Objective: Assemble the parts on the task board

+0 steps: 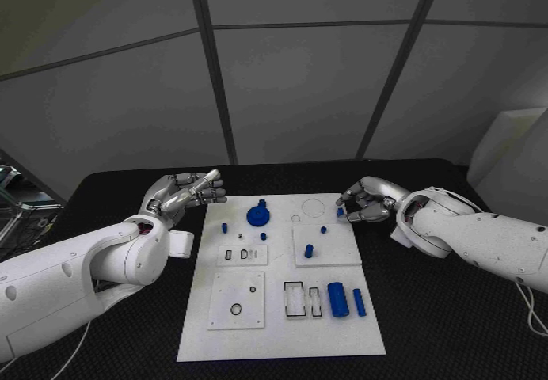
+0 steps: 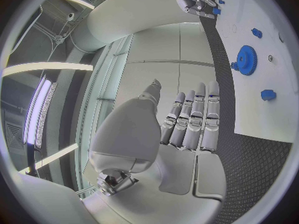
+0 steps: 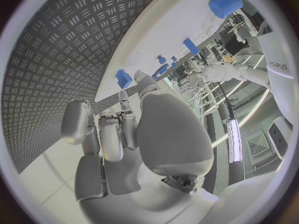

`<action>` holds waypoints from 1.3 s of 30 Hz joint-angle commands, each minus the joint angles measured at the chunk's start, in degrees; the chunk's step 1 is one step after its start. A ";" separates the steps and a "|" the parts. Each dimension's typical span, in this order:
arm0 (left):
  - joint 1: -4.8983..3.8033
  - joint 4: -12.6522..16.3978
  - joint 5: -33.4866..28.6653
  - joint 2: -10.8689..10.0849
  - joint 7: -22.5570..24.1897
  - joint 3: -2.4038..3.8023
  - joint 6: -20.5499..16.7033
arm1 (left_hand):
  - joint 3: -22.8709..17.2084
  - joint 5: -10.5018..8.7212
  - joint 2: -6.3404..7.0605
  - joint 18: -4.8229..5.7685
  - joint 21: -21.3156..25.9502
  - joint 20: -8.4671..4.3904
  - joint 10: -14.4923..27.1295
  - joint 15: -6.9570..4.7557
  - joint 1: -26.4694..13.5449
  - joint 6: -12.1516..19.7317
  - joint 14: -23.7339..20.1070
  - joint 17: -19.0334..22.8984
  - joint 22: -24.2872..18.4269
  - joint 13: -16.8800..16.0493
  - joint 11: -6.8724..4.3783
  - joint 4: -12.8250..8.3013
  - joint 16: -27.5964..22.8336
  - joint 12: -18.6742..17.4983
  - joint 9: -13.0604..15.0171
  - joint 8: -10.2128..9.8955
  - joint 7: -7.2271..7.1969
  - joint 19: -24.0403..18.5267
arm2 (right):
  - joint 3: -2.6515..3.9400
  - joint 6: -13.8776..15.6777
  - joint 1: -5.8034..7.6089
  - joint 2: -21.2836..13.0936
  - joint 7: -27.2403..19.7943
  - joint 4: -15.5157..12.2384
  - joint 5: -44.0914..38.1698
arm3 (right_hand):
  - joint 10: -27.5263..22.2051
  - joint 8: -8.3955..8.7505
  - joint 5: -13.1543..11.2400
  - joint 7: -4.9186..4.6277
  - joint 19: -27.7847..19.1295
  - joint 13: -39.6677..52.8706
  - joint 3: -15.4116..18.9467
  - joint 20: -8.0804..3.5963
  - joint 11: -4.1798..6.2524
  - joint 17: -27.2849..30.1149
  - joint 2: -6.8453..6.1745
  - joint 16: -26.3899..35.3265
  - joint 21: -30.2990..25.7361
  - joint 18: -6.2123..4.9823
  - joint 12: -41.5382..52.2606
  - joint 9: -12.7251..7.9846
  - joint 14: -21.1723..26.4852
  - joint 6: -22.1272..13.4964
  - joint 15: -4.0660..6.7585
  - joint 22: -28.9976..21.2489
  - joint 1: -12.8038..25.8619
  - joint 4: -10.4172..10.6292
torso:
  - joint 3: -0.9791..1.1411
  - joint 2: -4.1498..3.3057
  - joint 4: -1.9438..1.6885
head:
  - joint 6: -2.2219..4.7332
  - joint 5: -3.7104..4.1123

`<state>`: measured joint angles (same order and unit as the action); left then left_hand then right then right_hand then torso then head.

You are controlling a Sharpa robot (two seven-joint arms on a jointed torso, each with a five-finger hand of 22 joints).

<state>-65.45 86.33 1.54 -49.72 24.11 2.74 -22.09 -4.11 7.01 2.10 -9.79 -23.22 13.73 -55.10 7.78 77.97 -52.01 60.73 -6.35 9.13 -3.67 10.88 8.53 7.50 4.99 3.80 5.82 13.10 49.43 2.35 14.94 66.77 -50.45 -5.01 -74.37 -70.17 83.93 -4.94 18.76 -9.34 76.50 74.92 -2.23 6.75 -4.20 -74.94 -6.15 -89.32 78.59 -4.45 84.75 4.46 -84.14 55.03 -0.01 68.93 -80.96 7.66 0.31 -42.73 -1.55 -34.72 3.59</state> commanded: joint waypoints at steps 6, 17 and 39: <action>-0.05 -0.03 0.29 0.05 -0.15 0.05 0.68 | 0.02 -0.26 -0.48 -0.63 -0.35 0.22 -0.16 0.23 0.21 -0.07 0.20 -0.06 -0.06 -0.06 0.07 -0.33 -0.21 -0.26 0.01 -0.31 0.79 0.25 | 0.04 -0.44 -0.18 0.41 -0.10 0.50 -0.23 | 1.99 -0.38 0.20 0.01 0.71 10.04 0.12 -0.10 -0.29 -14.68 1.02 -0.52 0.67 0.23 0.46 0.05 -5.78 0.61 -0.39 0.65 -0.35 -0.20 | -0.02 0.04 -0.02 | 0.04 0.02; -0.04 -0.01 0.29 0.05 -0.17 0.05 0.69 | 0.02 -0.26 -0.48 -0.63 -0.35 0.22 -0.16 0.23 0.21 -0.07 0.20 -0.06 -0.06 -0.06 0.07 -0.33 -0.21 -0.26 0.01 -0.31 0.79 0.25 | 0.04 -0.13 -0.36 1.03 0.54 1.17 -0.99 | 2.26 -0.60 -0.01 0.09 1.13 10.34 -0.20 -0.12 -0.22 -15.06 1.82 -0.68 1.06 0.35 0.77 0.08 -5.86 1.28 -0.35 1.31 -0.56 -0.33 | -0.06 0.05 -0.07 | -0.01 -0.03; -0.03 -0.01 0.29 -0.02 -0.27 0.05 0.72 | 0.05 -0.26 -0.60 -0.64 -0.36 0.21 -0.23 0.22 0.35 -0.14 0.24 -0.10 -0.08 -0.06 0.06 -0.46 -0.29 -0.28 0.02 -0.35 0.78 0.25 | 0.04 0.37 -0.43 1.34 1.30 1.86 -1.20 | 2.62 -1.32 -0.42 0.55 1.54 10.75 -0.83 -0.31 0.16 -15.06 2.87 -0.68 1.47 0.47 1.18 0.24 -5.86 3.20 -0.07 2.04 -0.82 -0.54 | -0.02 0.04 0.00 | -0.12 -0.05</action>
<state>-65.42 86.27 1.56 -49.74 24.10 2.74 -22.03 -3.95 7.01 1.56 -9.79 -23.22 13.73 -55.10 7.78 78.51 -52.01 60.73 -6.39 9.15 -3.67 10.88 8.37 7.50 4.99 3.80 5.82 13.10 49.43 2.36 14.92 66.24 -49.18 -3.83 -72.48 -71.04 83.93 -5.95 18.48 -8.80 77.65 74.92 -2.73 6.43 -4.20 -74.92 -3.72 -89.75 79.84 -4.44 85.59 4.63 -84.14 57.70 -0.01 70.92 -81.72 7.17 0.29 -42.68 -1.58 -34.82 3.53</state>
